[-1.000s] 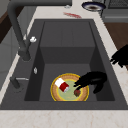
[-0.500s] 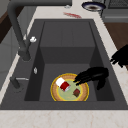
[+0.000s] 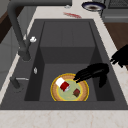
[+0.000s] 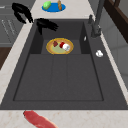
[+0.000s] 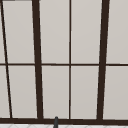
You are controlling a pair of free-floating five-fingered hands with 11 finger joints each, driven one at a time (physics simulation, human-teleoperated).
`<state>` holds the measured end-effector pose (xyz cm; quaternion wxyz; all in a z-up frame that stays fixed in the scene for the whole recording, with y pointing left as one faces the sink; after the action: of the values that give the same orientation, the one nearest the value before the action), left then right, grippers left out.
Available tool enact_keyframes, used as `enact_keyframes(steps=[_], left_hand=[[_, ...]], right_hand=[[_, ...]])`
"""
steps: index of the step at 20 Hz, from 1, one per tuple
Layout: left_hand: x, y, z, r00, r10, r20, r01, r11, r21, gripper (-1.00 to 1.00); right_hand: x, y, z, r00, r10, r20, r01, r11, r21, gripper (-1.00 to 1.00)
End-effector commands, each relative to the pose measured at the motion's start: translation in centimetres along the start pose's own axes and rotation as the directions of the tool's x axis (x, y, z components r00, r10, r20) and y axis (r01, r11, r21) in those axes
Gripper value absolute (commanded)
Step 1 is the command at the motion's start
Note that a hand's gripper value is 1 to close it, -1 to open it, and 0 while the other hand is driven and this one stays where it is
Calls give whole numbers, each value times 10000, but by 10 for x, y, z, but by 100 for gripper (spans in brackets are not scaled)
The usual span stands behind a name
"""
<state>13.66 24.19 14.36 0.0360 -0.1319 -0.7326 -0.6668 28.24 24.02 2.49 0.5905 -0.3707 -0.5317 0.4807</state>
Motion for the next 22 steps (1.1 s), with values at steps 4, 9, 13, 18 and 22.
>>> enact_keyframes(steps=[4, 9, 13, 18, 22], left_hand=[[0, 0, 0, 10000, 0, 0, 0, 10000, 0, 0], [0, 0, 0, 10000, 0, 0, 0, 10000, 0, 0], [0, 0, 0, 10000, 0, 0, 0, 10000, 0, 0], [0, 0, 0, 10000, 0, 0, 0, 10000, 0, 0], [0, 0, 0, 10000, 0, 0, 0, 10000, 0, 0]], right_hand=[[-16, -7, 6, 9911, -1334, -48, 1334, 9878, 801, -100], [-31, -6, 18, 9657, -2562, 424, 2568, 9664, -91, -100], [-26, -1, 11, 9672, -2506, 421, 2532, 9641, -793, -100], [-41, -15, 11, 9526, -3028, -290, 3035, 9525, 229, -100], [-46, -21, 12, 9397, -3369, -596, 3395, 9397, 418, -100]])
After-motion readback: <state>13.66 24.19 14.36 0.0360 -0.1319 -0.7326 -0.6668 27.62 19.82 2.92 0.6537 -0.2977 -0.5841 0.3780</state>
